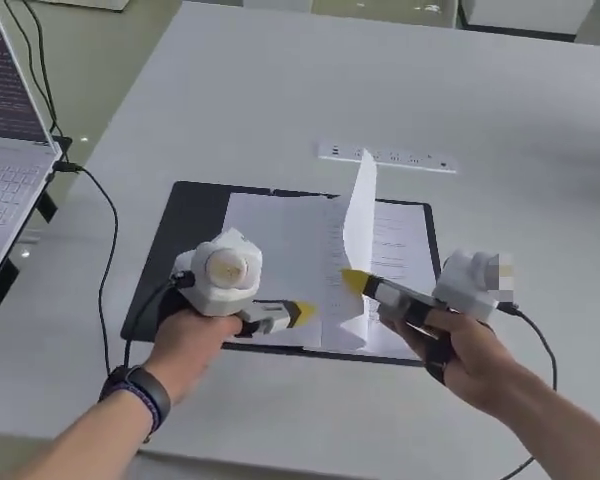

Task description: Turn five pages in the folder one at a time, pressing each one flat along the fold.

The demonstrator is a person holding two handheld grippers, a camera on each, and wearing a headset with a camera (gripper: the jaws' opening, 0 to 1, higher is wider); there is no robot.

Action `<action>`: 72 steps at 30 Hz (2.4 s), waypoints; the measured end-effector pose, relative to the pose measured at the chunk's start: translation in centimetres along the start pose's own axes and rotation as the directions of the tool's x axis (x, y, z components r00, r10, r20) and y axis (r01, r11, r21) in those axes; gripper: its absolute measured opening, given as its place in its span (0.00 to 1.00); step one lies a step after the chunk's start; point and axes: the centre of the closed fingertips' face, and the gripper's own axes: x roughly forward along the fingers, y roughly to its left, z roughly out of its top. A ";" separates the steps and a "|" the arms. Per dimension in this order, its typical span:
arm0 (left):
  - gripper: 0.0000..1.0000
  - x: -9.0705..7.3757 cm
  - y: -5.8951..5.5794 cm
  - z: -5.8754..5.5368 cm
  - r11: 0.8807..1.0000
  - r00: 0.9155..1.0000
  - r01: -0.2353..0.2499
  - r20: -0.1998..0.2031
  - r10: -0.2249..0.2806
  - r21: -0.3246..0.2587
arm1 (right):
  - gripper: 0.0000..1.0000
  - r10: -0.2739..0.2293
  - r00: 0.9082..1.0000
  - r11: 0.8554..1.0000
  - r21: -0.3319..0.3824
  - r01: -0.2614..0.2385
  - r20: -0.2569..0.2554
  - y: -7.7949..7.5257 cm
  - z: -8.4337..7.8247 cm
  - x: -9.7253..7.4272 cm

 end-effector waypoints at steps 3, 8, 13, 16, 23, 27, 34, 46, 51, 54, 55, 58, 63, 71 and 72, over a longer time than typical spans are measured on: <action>0.74 -0.4 0.6 -0.4 1.000 1.000 -0.010 -0.004 0.010 0.005 | 0.00 0.012 1.000 1.000 -0.006 -0.013 -0.013 0.6 -0.2 0.7; 0.74 -1.6 1.4 -0.8 1.000 1.000 -0.026 0.002 0.026 0.002 | 0.00 0.032 0.999 0.999 -0.016 -0.032 -0.039 1.5 -0.7 2.4; 0.74 -2.8 2.2 -1.1 0.999 0.999 -0.043 0.011 0.044 -0.012 | 0.00 0.040 0.998 0.999 -0.006 -0.040 -0.056 1.9 -1.3 3.8; 0.74 -3.6 2.3 -1.2 0.999 0.998 -0.051 0.021 0.052 -0.011 | 0.00 0.043 0.997 0.999 0.005 -0.043 -0.059 2.2 -1.6 4.6; 0.75 -5.3 2.5 -1.6 0.997 0.997 -0.069 0.029 0.070 -0.015 | 0.00 0.056 0.996 0.998 0.022 -0.054 -0.075 2.8 -2.1 6.4; 0.75 -6.2 2.6 -2.2 0.996 0.996 -0.081 0.030 0.082 -0.024 | 0.00 0.057 0.994 0.998 0.028 -0.055 -0.097 2.8 -2.7 7.5; 0.75 -7.2 3.3 -3.0 0.994 0.994 -0.102 0.034 0.104 -0.048 | 0.00 0.053 0.991 0.998 0.050 -0.047 -0.127 2.5 -3.6 9.1; 0.74 -8.0 4.5 -3.6 0.987 0.989 -0.134 0.044 0.138 -0.087 | 0.00 0.024 0.986 0.996 0.093 -0.008 -0.168 2.2 -5.2 12.1; 0.74 -8.5 4.7 -4.2 0.984 0.988 -0.144 0.041 0.149 -0.104 | 0.00 0.011 0.979 0.995 0.102 0.010 -0.202 1.7 -6.3 13.6; 0.74 -8.7 4.8 -4.7 0.982 0.987 -0.151 0.038 0.156 -0.116 | 0.00 0.010 0.976 0.994 0.112 0.014 -0.218 1.8 -7.0 14.6; 0.74 -8.8 4.9 -4.9 0.981 0.987 -0.152 0.037 0.158 -0.119 | 0.00 0.011 0.975 0.993 0.116 0.015 -0.222 1.8 -7.2 14.9; 0.73 -8.9 5.2 -5.2 0.979 0.986 -0.158 0.037 0.164 -0.132 | 0.00 0.007 0.969 0.994 0.110 0.021 -0.246 1.9 -8.0 15.6; 0.73 -8.9 5.3 -5.4 0.977 0.985 -0.161 0.037 0.167 -0.140 | 0.00 -0.008 0.959 0.993 0.109 0.041 -0.283 1.3 -9.6 16.0; 0.73 -8.8 5.3 -5.9 0.977 0.986 -0.158 0.027 0.163 -0.145 | 0.00 -0.032 0.956 0.986 0.146 0.078 -0.291 0.4 -10.5 16.3; 0.73 -8.8 5.3 -5.9 0.977 0.986 -0.158 0.026 0.163 -0.145 | 0.00 -0.036 0.956 0.985 0.153 0.084 -0.290 0.3 -10.6 16.4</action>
